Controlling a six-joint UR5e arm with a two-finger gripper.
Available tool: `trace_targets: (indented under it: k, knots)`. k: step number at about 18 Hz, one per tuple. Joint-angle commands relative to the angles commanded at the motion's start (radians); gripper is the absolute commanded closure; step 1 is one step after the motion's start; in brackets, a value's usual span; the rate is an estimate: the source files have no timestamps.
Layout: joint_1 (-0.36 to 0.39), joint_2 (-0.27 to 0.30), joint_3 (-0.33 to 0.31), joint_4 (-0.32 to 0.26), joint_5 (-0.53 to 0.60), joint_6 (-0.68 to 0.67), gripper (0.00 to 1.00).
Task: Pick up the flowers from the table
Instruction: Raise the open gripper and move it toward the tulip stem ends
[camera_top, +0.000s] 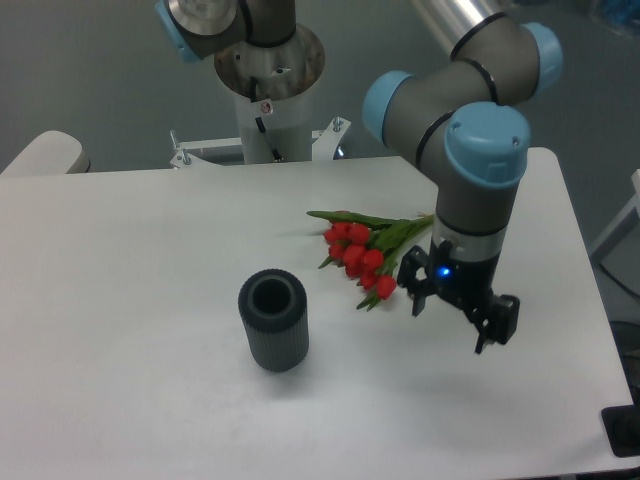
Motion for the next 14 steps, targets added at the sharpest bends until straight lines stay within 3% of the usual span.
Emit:
trace_targets:
  k: [6, 14]
  knots:
    - [0.052, 0.026, -0.126, 0.009, 0.193, 0.201, 0.01]
    - [0.104, 0.057, -0.296, 0.017, 0.206, 0.318, 0.01]
